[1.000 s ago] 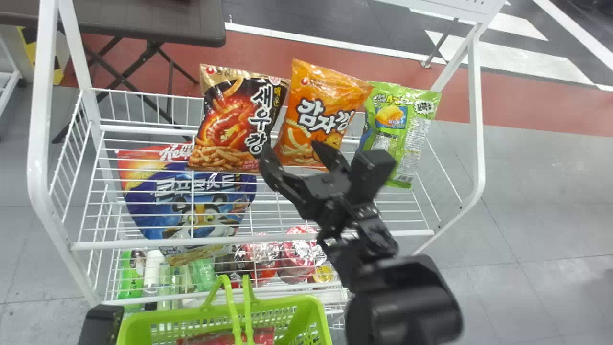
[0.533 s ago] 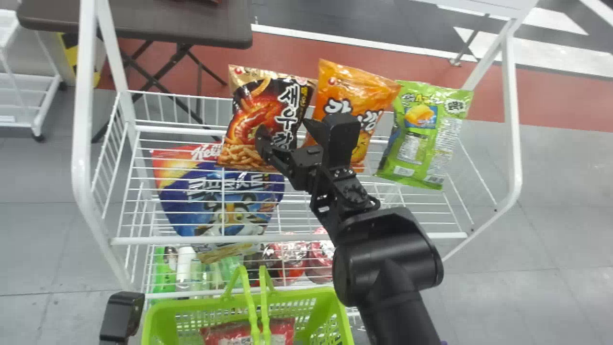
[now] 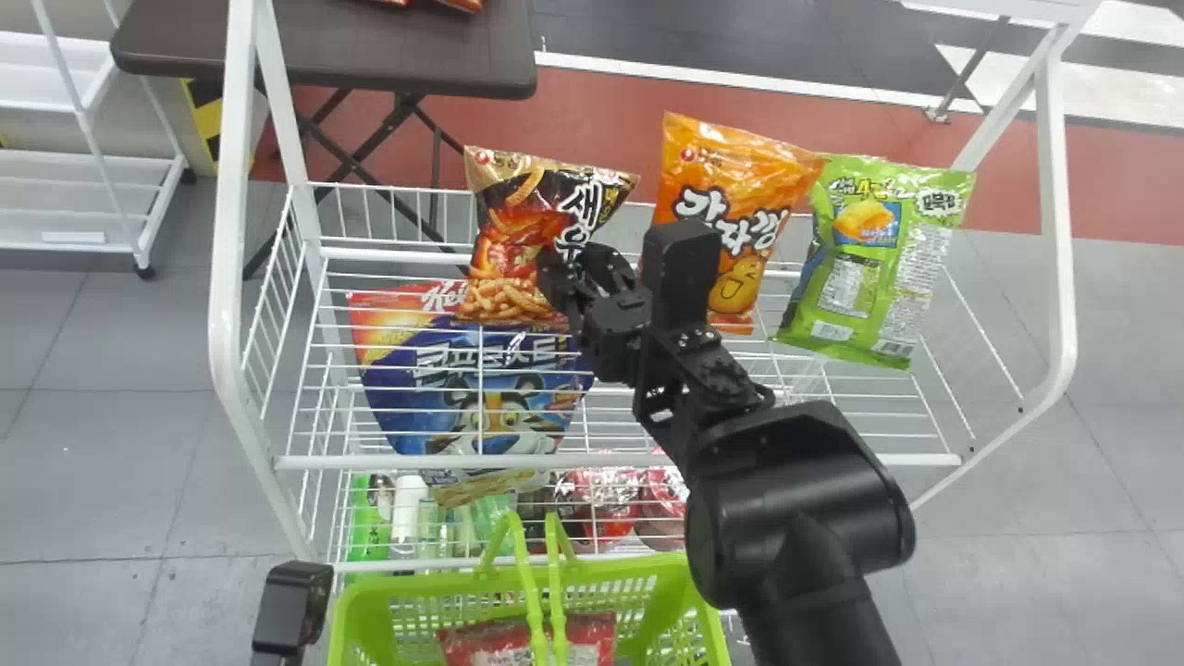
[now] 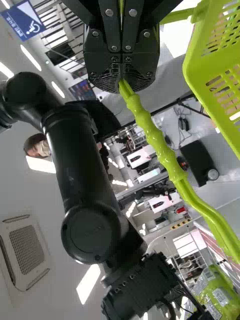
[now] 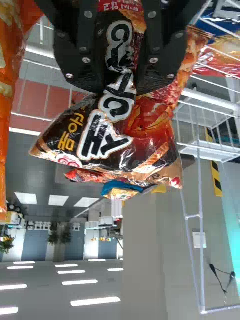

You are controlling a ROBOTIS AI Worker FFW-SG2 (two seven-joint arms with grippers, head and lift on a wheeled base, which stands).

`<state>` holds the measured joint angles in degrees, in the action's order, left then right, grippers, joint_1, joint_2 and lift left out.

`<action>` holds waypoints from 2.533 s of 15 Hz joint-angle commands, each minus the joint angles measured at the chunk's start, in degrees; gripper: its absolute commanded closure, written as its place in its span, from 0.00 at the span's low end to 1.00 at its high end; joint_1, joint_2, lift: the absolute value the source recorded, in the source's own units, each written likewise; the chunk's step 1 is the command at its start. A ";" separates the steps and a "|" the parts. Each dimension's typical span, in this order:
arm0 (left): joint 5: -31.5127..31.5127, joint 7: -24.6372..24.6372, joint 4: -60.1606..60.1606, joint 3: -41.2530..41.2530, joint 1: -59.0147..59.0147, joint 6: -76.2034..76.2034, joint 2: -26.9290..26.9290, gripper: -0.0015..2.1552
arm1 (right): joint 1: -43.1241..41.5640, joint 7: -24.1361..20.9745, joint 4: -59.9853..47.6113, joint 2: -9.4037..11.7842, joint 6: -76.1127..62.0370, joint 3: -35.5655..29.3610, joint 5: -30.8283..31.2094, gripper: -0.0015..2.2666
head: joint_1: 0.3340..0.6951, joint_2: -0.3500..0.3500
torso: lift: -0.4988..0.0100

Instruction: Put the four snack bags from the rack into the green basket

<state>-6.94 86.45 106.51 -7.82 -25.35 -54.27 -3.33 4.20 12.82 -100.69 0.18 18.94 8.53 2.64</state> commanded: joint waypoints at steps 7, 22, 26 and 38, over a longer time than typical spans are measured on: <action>1.14 -1.02 1.33 -0.53 -0.66 -0.01 0.17 0.94 | 21.64 8.63 -32.46 2.64 14.42 -12.92 -9.05 0.94 | 1.00 0.07 | 0.97; 2.29 -2.87 4.76 -2.03 -1.98 -0.88 0.34 0.94 | 36.75 19.35 -49.34 2.11 71.14 -26.81 -18.28 0.94 | 1.00 0.00 | 0.97; 2.37 -2.87 5.55 -3.08 -2.42 -1.06 0.25 0.94 | 34.38 17.15 -45.38 2.20 71.14 -17.32 -15.47 0.94 | 1.00 0.00 | 0.97; 2.55 -2.87 6.08 -3.17 -3.47 -0.53 0.34 0.94 | 31.39 15.31 -37.74 2.55 63.12 -10.55 -13.27 0.03 | 1.00 0.00 | 0.97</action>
<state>-4.42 83.63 112.65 -10.95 -28.89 -54.82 -3.08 35.02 28.07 -138.04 2.69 83.96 -0.76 -10.62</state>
